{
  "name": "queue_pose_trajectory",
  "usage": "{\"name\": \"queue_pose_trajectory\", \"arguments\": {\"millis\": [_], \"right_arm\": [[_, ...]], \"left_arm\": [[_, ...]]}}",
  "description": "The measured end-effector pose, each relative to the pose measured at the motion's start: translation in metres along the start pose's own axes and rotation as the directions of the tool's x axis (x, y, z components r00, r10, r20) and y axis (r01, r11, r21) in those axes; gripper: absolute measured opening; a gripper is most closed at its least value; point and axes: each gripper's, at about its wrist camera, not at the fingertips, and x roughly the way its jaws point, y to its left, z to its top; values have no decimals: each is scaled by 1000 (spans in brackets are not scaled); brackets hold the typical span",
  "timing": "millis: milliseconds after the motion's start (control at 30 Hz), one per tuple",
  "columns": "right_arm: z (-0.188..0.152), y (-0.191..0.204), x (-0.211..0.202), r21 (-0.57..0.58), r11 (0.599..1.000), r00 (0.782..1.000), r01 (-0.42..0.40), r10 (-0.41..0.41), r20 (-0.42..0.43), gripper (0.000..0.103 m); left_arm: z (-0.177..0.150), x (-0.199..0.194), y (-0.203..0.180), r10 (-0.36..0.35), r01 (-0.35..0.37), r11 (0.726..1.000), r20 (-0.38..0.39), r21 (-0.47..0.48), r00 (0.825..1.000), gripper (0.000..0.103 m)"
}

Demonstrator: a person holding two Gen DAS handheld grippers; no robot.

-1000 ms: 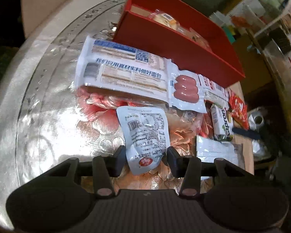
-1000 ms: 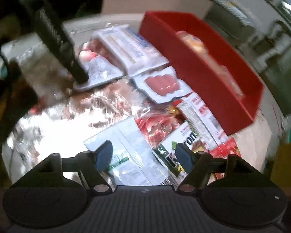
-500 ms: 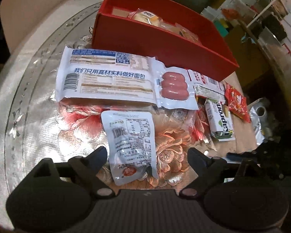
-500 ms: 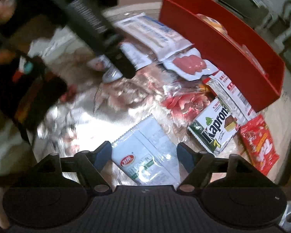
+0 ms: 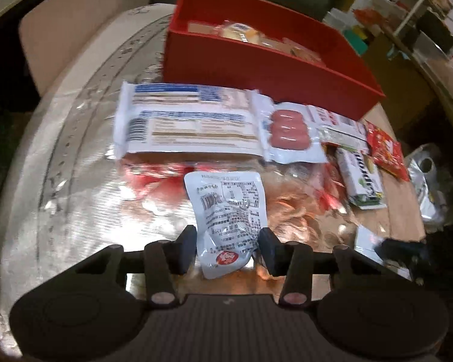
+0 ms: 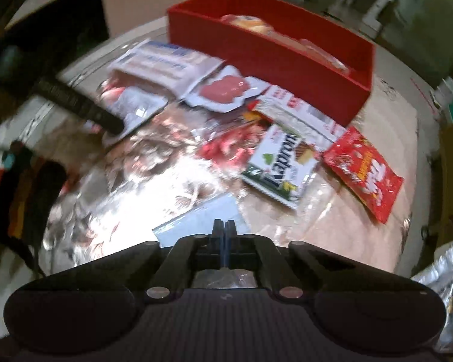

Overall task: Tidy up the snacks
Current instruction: 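Grasp the white sachet with the left tool while the right tool grasps the white green-printed packet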

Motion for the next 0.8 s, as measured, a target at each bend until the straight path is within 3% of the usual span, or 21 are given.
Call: {"name": "queue_pose_trajectory", "arguments": {"millis": [100, 200, 233, 300, 333, 367, 433, 500, 533, 567, 633, 700, 800], "right_arm": [[-3, 3, 3, -12, 1000, 1000, -11, 11, 0, 4], [-4, 3, -3, -22, 1000, 1000, 0, 0, 22, 15], [-4, 3, -8, -29, 1000, 999, -1, 2, 50, 27], [-8, 5, -15, -60, 998, 996, 2, 3, 89, 48], [-10, 9, -13, -86, 996, 995, 38, -30, 90, 68], [-12, 13, -8, -121, 990, 995, 70, -60, 81, 78], [-15, 18, 2, -162, 984, 997, 70, -65, 40, 72], [-14, 18, 3, -149, 988, 999, 32, -28, 28, 66], [-13, 17, 4, -127, 992, 1000, 6, -4, 11, 57], [-13, 19, 3, -120, 993, 1000, 5, -5, 2, 55], [-17, 26, -1, -141, 990, 1000, -5, 3, -14, 54], [-20, 24, -6, -118, 990, 997, -71, 69, -24, 54], [-20, 19, -5, -118, 987, 994, -107, 102, -47, 63]], "left_arm": [[-2, 3, -5, 20, -20, 1000, 1, 19, 1000, 42], [-1, 5, -7, 20, -20, 1000, 10, -1, 1000, 66], [-1, 7, -8, 42, -42, 999, 2, -8, 999, 81], [-1, 12, -13, 67, -67, 998, -5, -1, 998, 85], [-1, 14, -17, 81, -81, 997, -3, 11, 997, 88], [-1, 17, -21, 95, -95, 995, -3, 24, 995, 94], [-3, 24, -31, 120, -120, 991, -5, 64, 993, 100], [-9, 31, -44, 186, -183, 971, -5, 153, 983, 100], [-10, 31, -47, 194, -192, 967, 1, 170, 981, 100], [-10, 31, -44, 183, -179, 971, -7, 161, 983, 98], [-9, 27, -41, 170, -166, 973, -12, 161, 985, 93], [-9, 23, -35, 146, -144, 981, -9, 133, 989, 91], [-10, 24, -35, 142, -139, 981, -9, 132, 990, 91]]}}
